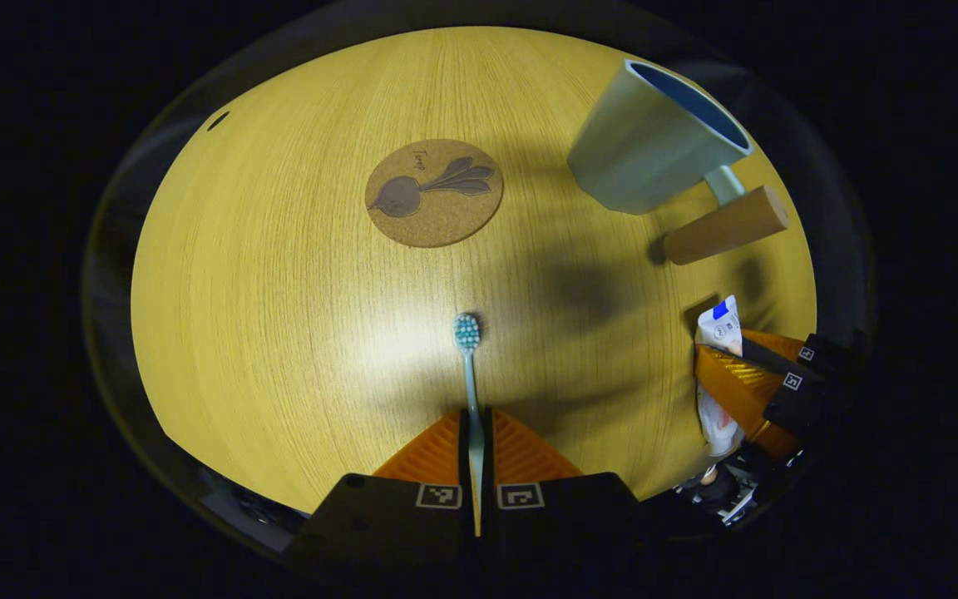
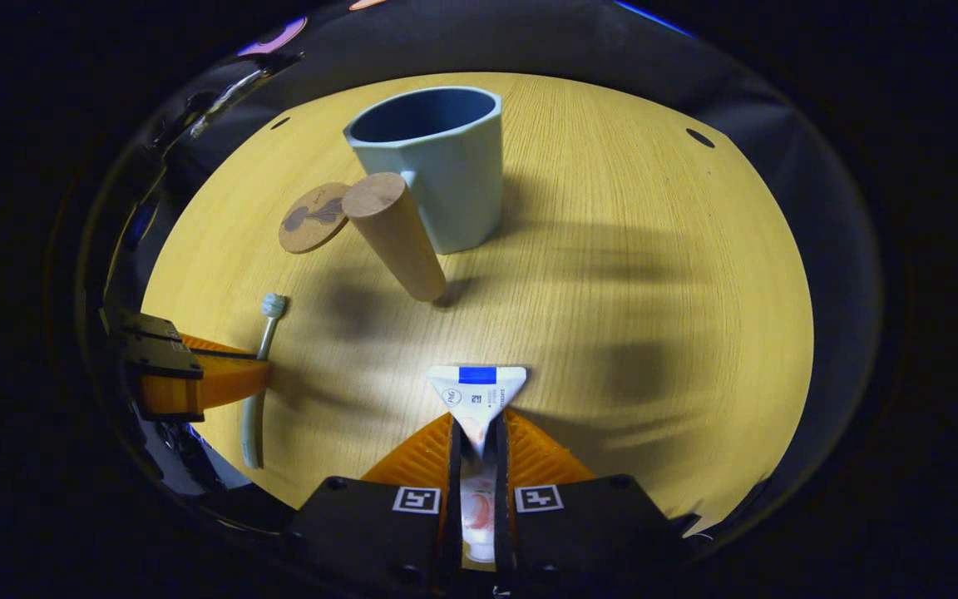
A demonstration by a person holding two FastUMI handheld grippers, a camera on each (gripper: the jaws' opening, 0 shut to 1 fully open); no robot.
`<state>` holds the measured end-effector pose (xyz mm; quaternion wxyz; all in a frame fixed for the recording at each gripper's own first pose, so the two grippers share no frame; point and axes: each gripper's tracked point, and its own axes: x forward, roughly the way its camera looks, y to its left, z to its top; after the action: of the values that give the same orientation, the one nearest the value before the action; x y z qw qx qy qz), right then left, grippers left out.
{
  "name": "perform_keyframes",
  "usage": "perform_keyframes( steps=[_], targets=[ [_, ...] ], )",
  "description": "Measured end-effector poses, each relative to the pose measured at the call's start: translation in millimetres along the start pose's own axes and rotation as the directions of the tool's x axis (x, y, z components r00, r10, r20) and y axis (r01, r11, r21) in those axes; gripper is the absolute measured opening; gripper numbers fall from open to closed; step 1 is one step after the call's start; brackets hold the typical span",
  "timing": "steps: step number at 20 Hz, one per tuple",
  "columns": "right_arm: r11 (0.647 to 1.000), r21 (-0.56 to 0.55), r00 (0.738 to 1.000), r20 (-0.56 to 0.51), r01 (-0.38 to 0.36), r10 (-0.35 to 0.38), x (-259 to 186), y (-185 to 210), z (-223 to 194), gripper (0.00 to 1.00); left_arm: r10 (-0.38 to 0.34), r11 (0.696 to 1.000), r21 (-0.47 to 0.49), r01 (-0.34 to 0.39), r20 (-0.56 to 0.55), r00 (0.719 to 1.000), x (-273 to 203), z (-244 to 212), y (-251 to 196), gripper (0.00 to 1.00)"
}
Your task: Put the toothbrush and toothpaste on the desktop into the cup, then pick up the cup and place it on the coaster on the desktop.
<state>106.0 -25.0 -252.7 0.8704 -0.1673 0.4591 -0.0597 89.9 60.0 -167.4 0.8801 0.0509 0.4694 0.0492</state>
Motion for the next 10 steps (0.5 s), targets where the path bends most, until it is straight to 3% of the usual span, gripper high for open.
perform_keyframes(
  steps=[3, 10],
  targets=[
    [1.000, -0.008, 0.999, 0.037, -0.001, 0.002, -1.6, 0.4, 0.7, 0.15, -0.043, 0.999, -0.027, 0.044, 0.039, 0.998, -0.7, -0.5, 0.1, 0.01],
    [0.992, 0.123, 0.988, 0.151, 0.000, -0.019, -6.0, -0.8, 3.2, 0.11, -0.132, 0.975, -0.158, 0.157, 0.159, 0.978, -1.6, -1.5, 5.7, 0.00]
  ],
)
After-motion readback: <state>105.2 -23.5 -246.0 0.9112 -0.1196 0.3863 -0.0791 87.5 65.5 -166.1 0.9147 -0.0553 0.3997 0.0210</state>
